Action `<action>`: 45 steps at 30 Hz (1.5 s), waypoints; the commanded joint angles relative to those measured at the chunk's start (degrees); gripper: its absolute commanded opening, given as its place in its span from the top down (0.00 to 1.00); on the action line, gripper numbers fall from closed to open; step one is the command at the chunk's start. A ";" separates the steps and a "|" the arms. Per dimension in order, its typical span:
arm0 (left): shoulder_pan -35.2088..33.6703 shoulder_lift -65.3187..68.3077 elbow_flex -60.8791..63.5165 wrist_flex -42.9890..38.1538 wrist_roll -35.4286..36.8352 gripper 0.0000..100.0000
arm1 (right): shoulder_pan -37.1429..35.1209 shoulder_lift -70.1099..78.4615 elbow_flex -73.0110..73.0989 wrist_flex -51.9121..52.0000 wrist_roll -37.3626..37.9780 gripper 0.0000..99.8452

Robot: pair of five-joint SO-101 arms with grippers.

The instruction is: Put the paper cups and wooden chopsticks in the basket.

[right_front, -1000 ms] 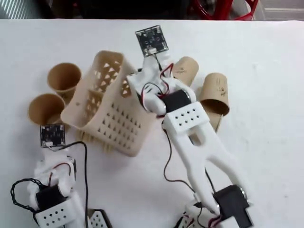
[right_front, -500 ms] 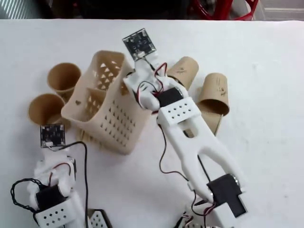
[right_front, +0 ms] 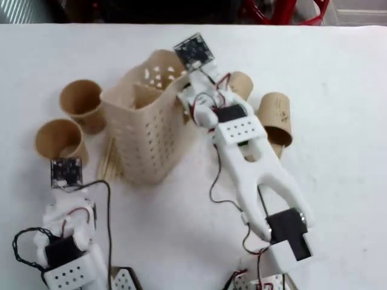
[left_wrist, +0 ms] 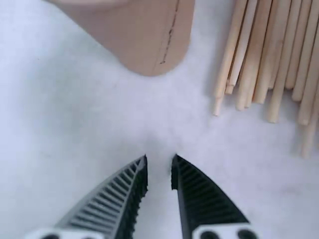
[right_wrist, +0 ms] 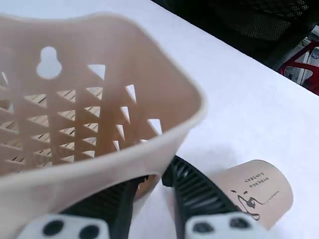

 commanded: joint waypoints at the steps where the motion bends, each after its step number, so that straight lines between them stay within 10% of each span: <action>1: -0.40 0.40 -0.09 0.00 -0.18 0.90 | 1.19 -1.80 -0.26 2.15 0.97 0.98; 25: -0.40 0.40 -0.09 0.00 -0.18 0.90 | 0.57 -17.19 0.44 23.16 0.44 0.81; 45: -0.40 0.40 -0.09 0.00 -0.18 0.90 | -0.57 -27.82 21.27 15.08 -3.16 0.66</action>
